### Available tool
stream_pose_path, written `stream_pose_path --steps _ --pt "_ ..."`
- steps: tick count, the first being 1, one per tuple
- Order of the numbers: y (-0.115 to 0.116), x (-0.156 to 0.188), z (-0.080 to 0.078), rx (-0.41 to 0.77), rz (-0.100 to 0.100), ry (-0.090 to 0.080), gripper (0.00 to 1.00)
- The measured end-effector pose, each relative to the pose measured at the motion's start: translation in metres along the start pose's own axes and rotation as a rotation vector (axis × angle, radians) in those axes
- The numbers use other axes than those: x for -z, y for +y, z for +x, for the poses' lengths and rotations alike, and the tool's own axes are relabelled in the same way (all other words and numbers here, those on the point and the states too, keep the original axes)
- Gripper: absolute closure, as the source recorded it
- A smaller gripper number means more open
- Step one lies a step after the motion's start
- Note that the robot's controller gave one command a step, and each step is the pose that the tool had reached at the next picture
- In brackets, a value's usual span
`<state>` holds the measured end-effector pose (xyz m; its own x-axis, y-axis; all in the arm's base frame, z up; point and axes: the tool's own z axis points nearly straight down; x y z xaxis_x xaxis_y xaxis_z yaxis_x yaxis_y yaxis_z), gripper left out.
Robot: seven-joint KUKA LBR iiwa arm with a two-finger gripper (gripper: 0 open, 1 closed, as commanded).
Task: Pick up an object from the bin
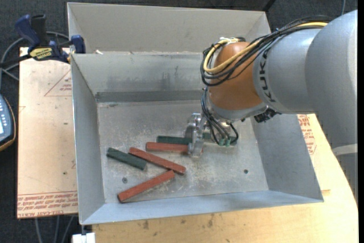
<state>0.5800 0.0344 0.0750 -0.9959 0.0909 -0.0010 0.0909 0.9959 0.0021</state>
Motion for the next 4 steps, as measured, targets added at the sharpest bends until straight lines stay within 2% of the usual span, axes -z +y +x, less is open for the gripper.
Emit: stream_pose_path --steps 1,2,3,4 --pt "0.007 0.134 0.003 0.147 0.001 -0.010 1.00" --pt "0.007 0.129 0.004 0.146 0.001 -0.002 0.00" --pt "-0.057 0.076 0.018 0.201 0.004 0.006 0.00" --pt "-0.087 -0.006 -0.023 0.165 0.002 0.003 0.00"
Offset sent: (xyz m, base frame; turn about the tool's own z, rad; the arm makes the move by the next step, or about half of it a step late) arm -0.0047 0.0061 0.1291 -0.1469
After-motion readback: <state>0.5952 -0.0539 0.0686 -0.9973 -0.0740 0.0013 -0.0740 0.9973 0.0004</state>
